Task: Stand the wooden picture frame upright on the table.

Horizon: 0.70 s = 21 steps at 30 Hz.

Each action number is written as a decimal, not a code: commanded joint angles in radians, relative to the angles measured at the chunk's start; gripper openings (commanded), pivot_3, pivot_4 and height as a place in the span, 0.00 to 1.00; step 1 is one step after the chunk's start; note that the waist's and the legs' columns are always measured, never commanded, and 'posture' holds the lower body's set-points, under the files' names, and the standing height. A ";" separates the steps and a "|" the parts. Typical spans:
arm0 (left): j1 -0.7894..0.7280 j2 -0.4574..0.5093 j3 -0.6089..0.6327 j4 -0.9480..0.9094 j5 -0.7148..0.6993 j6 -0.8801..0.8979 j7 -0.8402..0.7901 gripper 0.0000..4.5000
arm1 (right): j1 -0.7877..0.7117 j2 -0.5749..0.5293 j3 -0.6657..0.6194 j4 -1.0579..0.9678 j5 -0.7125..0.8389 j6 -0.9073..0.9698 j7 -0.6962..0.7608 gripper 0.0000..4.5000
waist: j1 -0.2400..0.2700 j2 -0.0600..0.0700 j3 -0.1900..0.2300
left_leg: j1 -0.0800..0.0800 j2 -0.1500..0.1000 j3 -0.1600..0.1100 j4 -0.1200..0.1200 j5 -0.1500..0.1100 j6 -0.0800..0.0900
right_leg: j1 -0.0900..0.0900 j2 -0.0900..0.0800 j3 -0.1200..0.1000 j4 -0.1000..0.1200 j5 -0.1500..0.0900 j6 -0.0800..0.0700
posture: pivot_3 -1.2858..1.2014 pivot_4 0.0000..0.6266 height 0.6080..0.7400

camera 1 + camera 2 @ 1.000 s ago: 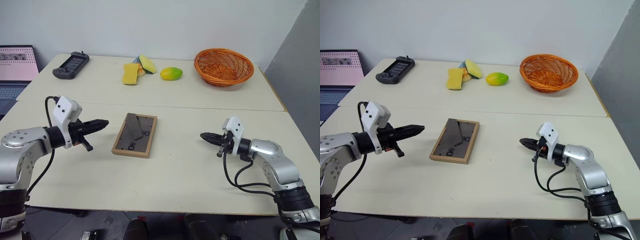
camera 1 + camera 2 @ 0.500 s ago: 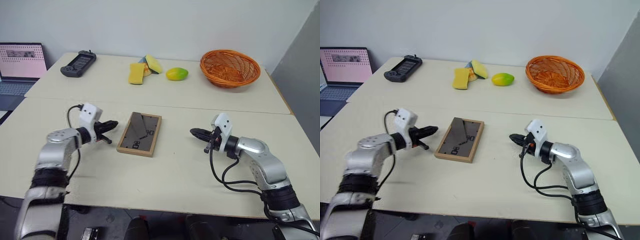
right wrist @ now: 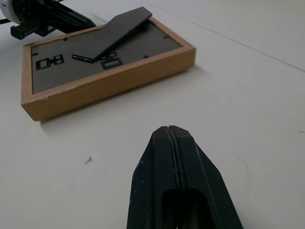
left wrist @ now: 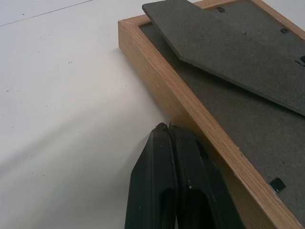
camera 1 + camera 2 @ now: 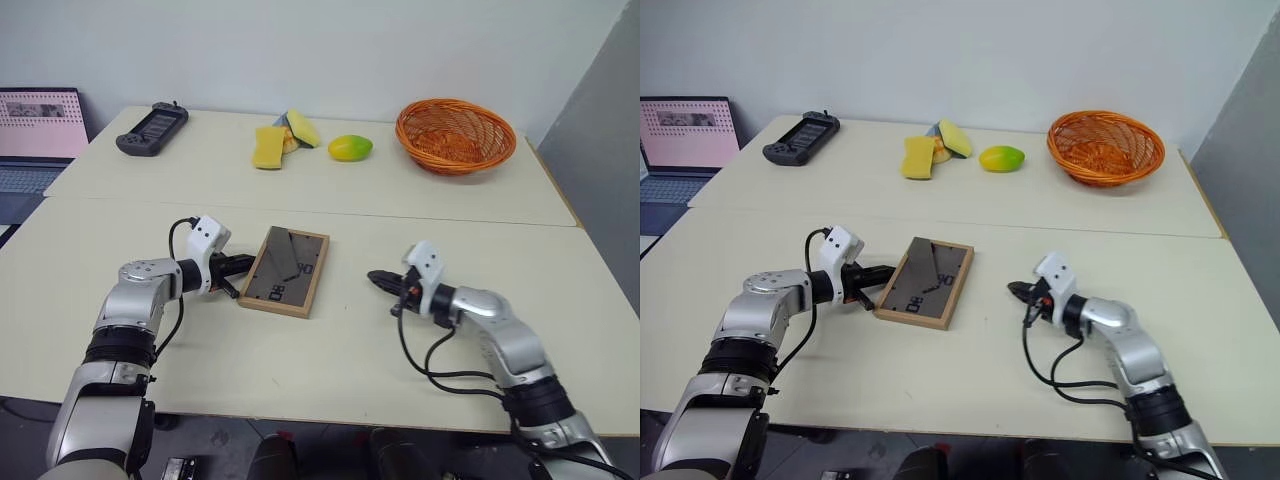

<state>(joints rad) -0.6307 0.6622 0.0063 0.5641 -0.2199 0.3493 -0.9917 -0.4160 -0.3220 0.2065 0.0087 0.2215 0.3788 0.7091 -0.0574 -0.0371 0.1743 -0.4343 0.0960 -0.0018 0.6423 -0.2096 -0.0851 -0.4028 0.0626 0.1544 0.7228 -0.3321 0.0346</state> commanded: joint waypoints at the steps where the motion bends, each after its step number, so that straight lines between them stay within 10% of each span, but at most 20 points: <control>1: 0.003 0.026 0.026 -0.063 -0.009 0.022 -0.003 0.00 | -0.056 0.044 0.015 0.082 -0.030 -0.082 -0.004 0.00 | 0.001 0.000 0.000 | 0.000 0.000 0.000 0.000 0.000 0.000 | 0.000 0.000 0.000 0.000 0.000 0.000 | 0.52 0.24 1.00; 21: 0.094 0.015 0.045 -0.251 -0.049 0.161 0.024 0.00 | -0.174 0.234 0.039 0.361 -0.090 -0.169 -0.017 0.00 | -0.003 0.000 0.000 | 0.000 0.000 0.000 0.000 0.000 0.000 | -0.001 -0.001 -0.001 0.003 0.000 0.000 | 0.52 0.24 1.00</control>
<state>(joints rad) -0.5466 0.6868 0.0403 0.3755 -0.2415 0.4947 -0.9700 -0.5661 -0.1014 0.2412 0.3808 0.1358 0.2275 0.6940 -0.0605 -0.0370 0.1743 -0.4339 0.0960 -0.0020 0.6427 -0.2095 -0.0852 -0.4038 0.0618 0.1531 0.7261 -0.3321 0.0346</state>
